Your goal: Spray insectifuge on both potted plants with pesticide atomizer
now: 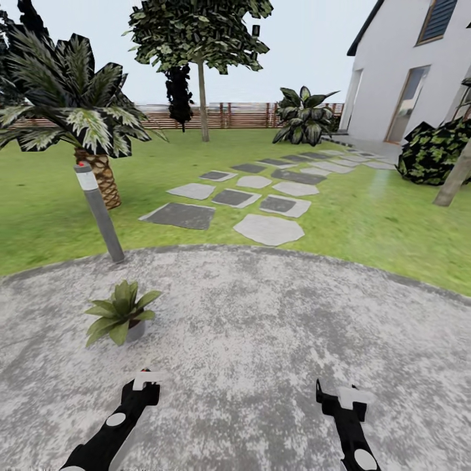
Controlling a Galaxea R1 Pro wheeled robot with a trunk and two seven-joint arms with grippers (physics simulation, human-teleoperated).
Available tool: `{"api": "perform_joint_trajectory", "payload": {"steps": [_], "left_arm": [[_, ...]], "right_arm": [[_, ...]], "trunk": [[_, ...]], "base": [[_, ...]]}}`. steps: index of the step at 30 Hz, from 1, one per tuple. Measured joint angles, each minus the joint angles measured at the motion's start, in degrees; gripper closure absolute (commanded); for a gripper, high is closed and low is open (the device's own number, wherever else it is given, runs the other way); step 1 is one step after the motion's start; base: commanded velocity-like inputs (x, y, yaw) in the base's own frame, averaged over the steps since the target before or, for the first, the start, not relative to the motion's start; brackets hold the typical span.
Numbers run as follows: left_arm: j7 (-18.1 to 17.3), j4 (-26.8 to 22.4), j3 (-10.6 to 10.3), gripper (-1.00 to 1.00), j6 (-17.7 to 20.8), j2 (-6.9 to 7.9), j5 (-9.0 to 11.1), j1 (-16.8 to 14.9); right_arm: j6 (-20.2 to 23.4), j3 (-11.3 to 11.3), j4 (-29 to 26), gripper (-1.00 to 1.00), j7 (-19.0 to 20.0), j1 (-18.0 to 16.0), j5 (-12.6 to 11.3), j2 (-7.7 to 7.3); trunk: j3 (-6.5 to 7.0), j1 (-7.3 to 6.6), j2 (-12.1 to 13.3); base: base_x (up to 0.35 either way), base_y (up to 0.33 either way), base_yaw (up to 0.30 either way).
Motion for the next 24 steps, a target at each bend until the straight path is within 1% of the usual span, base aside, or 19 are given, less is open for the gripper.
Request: {"api": "perform_joint_trajectory", "payload": {"steps": [5, 24], "left_arm": [[0.0, 0.0, 0.1, 1.0, 0.0, 0.0, 0.0, 0.0], [0.0, -0.3, -0.1, 1.0, -0.1, 0.0, -0.1, 0.0]], "right_arm": [[0.0, 0.0, 0.1, -1.0, 0.0, 0.0, 0.0, 0.0], [0.0, 0.0, 0.4, -1.0, 0.0, 0.0, 0.0, 0.0]], "trunk": [[0.9, -1.1, 2.0], [0.9, -1.1, 2.0]], "base": [[0.0, 0.0, 0.277], [0.0, 0.0, 0.277]]}}
